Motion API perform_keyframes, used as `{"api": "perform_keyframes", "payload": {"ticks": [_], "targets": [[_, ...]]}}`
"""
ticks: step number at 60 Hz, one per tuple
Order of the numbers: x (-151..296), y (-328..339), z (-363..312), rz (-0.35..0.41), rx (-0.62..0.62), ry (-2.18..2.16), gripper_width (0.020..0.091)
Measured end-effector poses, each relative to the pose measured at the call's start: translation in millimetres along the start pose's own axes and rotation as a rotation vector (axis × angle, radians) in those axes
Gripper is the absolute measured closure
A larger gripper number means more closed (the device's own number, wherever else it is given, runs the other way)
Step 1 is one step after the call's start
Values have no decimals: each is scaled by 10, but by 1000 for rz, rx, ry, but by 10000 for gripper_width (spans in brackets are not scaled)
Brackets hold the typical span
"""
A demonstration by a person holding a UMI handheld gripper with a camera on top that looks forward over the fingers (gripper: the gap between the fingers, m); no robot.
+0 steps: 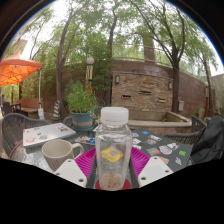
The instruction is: Pour water
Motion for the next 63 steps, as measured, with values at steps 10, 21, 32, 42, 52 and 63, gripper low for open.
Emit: {"api": "perform_keyframes", "payload": {"ticks": [10,21,32,42,52,63], "targets": [[-43,225,-13,-210,16,-31,254],[253,836,-93,-291,-57,-41,262],[800,1705,-546,-364,-111,-108,270],[1235,2491,-1356,-382,-60,-199,267],[1621,3210,-1854,-376,-97,-179,264],[1977,3703,-2106,-354,-93,-166,265]]}}
Point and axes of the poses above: the point between the fingertips, and its own axes, seen from behind it with the camera up: z to the right, x up, y backward, against the way the camera looks, the point moved 6 cm from there along y, backward, against the way the camera looks, and after that the axes turned 7 degrees about x, right-handed, at the moved point
